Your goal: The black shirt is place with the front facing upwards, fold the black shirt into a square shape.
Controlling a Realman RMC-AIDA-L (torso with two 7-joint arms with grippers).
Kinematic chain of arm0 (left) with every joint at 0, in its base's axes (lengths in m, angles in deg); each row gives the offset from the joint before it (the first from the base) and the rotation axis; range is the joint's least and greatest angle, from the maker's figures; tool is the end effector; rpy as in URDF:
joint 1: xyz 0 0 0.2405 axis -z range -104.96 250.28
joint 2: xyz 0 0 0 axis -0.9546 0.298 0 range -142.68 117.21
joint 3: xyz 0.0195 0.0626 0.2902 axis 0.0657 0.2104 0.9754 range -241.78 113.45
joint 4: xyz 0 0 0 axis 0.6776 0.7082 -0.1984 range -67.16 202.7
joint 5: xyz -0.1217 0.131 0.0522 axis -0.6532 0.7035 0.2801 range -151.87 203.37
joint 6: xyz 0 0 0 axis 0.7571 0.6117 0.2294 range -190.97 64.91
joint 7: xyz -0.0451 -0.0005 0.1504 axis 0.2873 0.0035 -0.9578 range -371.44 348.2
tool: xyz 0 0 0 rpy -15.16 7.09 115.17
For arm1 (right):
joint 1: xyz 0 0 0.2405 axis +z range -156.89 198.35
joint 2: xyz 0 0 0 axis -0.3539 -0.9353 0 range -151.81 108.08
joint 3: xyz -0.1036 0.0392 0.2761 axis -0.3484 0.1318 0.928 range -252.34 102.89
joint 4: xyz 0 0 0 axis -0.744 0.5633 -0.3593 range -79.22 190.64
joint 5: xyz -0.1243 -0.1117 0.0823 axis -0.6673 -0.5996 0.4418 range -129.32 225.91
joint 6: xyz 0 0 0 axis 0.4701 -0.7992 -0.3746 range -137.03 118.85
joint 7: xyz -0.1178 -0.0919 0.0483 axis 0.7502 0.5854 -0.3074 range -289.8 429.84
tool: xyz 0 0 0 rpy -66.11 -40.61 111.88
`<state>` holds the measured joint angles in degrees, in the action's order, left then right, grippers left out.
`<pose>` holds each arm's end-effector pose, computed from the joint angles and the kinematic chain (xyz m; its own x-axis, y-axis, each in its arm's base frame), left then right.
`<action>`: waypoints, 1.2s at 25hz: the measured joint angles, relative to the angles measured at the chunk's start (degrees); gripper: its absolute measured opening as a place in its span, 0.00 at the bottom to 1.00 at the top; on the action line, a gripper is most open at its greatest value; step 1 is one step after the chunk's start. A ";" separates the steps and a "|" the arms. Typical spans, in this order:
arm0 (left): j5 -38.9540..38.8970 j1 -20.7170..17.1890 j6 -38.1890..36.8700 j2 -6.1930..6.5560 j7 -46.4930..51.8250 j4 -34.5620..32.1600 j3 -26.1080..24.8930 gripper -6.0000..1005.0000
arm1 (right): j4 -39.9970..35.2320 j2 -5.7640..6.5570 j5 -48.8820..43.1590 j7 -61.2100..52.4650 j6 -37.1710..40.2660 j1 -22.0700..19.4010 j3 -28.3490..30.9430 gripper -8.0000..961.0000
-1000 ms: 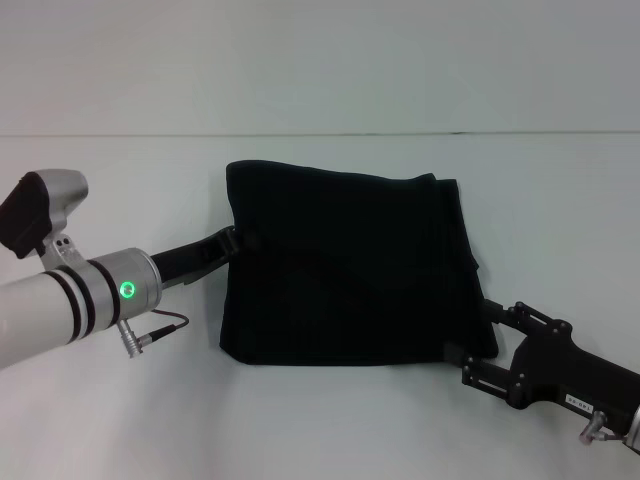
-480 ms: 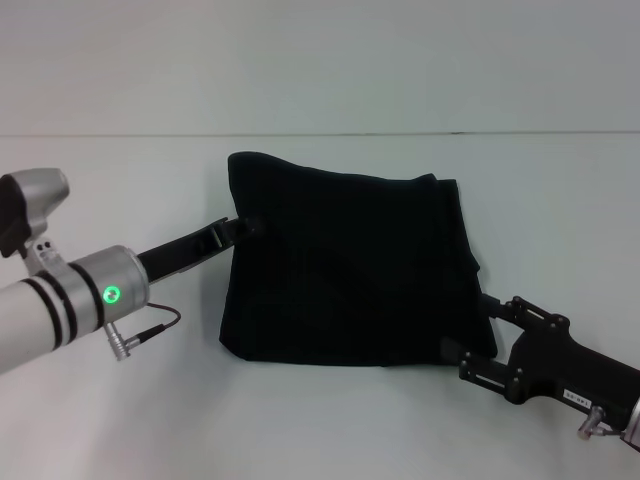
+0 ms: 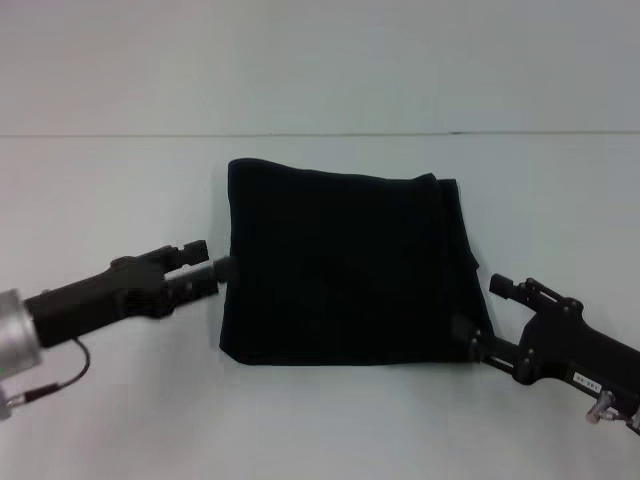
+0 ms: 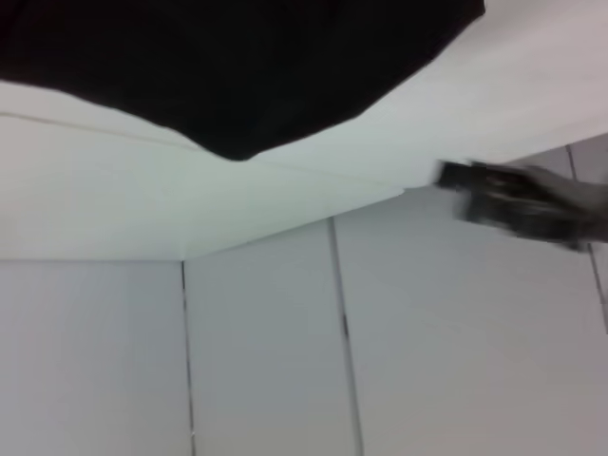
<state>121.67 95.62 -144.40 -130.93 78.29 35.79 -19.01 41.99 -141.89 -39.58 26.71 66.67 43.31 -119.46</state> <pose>-0.3055 0.3229 -0.0241 0.4632 0.5319 0.7089 0.7766 -0.6289 -0.0355 0.3239 0.2965 -0.0736 0.7415 -0.1948 -0.6421 -0.5463 -0.7308 -0.4092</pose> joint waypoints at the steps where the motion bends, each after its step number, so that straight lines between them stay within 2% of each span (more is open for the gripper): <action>1: 0.14 -1.55 -4.20 -0.34 -5.53 -1.60 -0.47 0.65 | 0.00 -0.02 -0.01 0.01 0.11 0.10 0.17 0.86; 2: 0.23 -2.25 -5.85 -0.52 -7.74 -2.33 -0.64 0.70 | 0.00 -0.04 0.00 0.01 0.24 0.20 0.23 0.86; 4: 2.61 -6.09 -10.47 -1.77 -16.70 -6.88 -1.26 0.79 | 0.00 -0.05 -0.06 0.02 0.39 0.34 0.08 0.86; 10: 11.66 -7.79 -11.35 -2.00 -20.46 -7.91 -1.75 0.86 | 0.07 -0.02 -2.68 1.07 0.35 0.17 -1.56 0.86; 16: 12.99 -8.33 -10.37 -2.02 -24.02 -5.29 -4.80 0.93 | 0.27 0.12 -4.65 4.83 -0.53 -1.61 -1.84 0.86; 30: 15.74 -6.75 -5.24 -2.37 -25.94 -3.29 -4.59 0.93 | 0.52 0.16 -4.59 6.06 -0.89 -3.07 -1.31 0.86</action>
<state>137.41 88.87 -149.64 -133.30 52.36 32.51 -23.60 42.51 -141.72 -44.17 32.76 65.79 40.24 -120.77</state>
